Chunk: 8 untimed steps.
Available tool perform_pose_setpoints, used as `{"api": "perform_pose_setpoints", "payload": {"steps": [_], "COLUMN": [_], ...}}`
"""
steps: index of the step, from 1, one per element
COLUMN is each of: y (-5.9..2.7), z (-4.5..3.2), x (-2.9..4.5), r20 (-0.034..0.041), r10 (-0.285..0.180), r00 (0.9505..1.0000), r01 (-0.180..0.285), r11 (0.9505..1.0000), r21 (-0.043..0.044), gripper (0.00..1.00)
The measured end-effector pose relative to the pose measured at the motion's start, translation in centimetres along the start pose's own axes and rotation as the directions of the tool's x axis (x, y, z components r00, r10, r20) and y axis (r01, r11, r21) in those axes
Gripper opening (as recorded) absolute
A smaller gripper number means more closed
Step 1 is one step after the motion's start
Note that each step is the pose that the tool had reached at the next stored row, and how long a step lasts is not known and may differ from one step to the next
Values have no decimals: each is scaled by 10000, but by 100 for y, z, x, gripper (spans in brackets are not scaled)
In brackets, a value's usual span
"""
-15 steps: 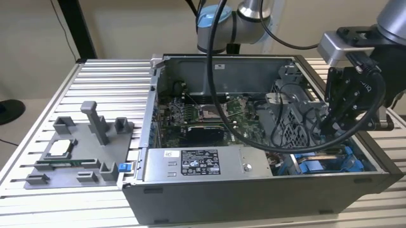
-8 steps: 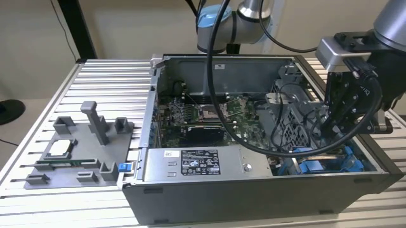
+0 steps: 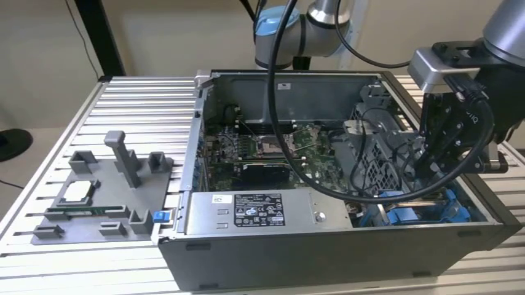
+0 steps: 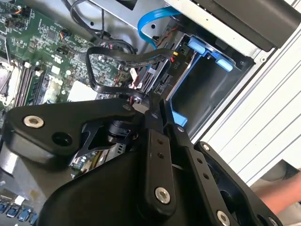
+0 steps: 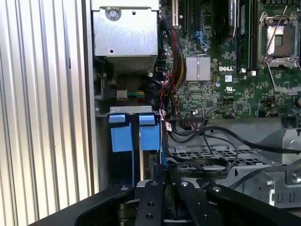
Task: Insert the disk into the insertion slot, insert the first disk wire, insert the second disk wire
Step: 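Insert the second disk wire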
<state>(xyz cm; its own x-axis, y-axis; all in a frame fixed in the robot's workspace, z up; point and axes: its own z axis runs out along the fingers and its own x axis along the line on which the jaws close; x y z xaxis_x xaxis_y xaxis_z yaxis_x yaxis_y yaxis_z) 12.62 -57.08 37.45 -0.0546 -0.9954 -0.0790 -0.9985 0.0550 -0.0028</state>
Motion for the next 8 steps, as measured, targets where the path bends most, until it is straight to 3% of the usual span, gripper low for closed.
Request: {"api": "perform_pose_setpoints", "payload": {"steps": [8], "y": [0], "z": [5], "x": [1], "r20": [0], "r10": [0], "r00": [10000], "r01": [0], "r11": [10000], "r21": [0], "gripper": [0]}}
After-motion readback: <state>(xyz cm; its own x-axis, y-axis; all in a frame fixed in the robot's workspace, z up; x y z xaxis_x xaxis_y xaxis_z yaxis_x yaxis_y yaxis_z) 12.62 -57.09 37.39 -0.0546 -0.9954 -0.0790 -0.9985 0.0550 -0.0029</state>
